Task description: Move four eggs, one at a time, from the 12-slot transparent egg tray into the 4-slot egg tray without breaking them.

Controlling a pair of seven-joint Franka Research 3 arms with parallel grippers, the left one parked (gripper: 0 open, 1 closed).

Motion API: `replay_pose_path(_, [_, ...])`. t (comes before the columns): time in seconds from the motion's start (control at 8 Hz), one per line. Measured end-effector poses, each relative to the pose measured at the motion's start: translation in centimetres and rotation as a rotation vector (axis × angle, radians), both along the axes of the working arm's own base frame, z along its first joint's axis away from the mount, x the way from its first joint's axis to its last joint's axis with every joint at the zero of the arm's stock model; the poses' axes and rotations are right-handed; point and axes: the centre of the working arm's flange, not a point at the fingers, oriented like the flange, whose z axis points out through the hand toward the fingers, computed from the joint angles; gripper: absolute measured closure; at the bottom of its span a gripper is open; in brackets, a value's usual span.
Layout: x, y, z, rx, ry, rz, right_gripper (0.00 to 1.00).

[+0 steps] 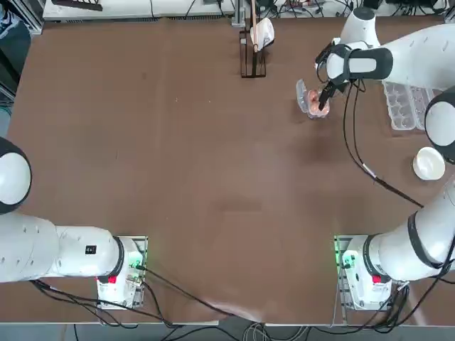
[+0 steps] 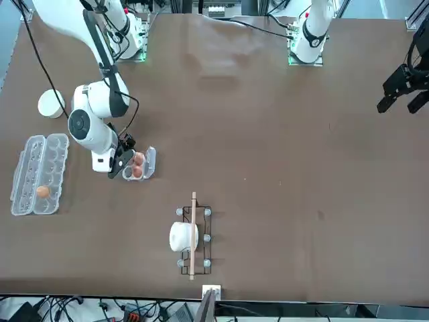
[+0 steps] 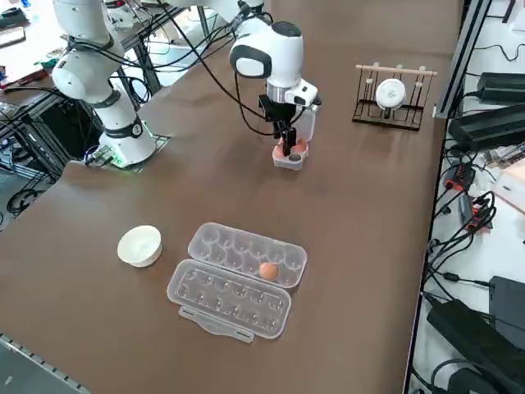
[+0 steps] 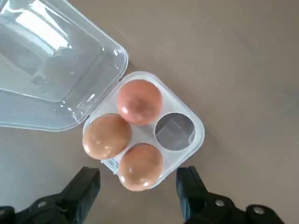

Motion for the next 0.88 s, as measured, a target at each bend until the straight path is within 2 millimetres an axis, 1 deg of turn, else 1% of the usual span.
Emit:
replay_pose_path(0.25, [0.1, -0.1, 0.5, 0.000, -0.004, -0.002, 0.00])
replay_pose_path(0.38, [0.4, -0.8, 1.7, -0.003, -0.009, -0.006, 0.00])
replay_pose_path(0.5, [1.0, -2.5, 3.5, -0.005, -0.021, 0.009, 0.00])
replay_pose_path(0.62, [1.7, -5.0, 5.5, -0.003, -0.038, 0.036, 0.00])
replay_pose_path(0.75, [2.3, -8.0, 6.9, 0.000, -0.058, 0.066, 0.00])
replay_pose_path(0.88, [2.8, -11.5, 7.8, 0.001, -0.075, 0.105, 0.00])
